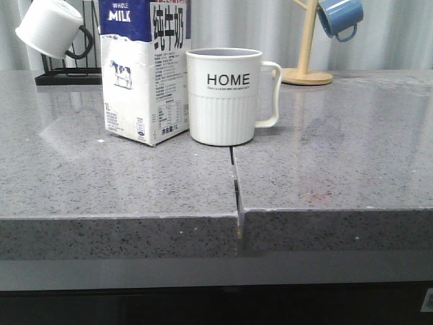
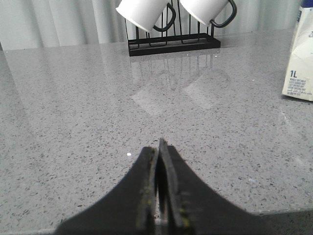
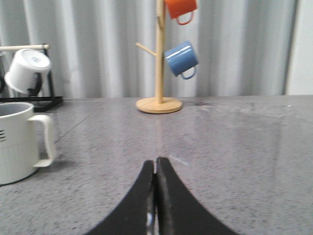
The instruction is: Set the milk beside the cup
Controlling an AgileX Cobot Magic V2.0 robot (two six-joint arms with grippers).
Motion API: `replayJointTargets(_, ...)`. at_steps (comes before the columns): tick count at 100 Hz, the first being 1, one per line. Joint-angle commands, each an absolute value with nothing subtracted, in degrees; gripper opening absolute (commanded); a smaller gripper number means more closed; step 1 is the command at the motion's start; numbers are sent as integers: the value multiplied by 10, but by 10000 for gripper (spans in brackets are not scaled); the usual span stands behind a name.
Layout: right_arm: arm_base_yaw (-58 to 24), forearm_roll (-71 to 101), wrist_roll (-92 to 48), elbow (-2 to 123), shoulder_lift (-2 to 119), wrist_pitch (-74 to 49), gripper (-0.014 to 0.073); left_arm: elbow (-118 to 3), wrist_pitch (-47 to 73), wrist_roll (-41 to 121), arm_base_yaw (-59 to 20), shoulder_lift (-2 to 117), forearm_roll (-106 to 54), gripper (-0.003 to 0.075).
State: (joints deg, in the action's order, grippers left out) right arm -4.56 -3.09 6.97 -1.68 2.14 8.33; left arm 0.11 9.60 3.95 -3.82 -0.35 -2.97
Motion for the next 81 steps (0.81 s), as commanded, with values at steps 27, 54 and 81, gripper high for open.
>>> replayJointTargets(27, -13, -9, 37, -6, -18, 18, -38, 25, 44, 36, -37, -21, -36, -21)
replayJointTargets(54, -13, -9, 37, -6, -18, 23, -38, 25, 44, 36, -37, -21, -36, -21)
replayJointTargets(81, -13, -9, 37, -6, -18, 23, -38, 25, 44, 36, -37, -21, -36, -21)
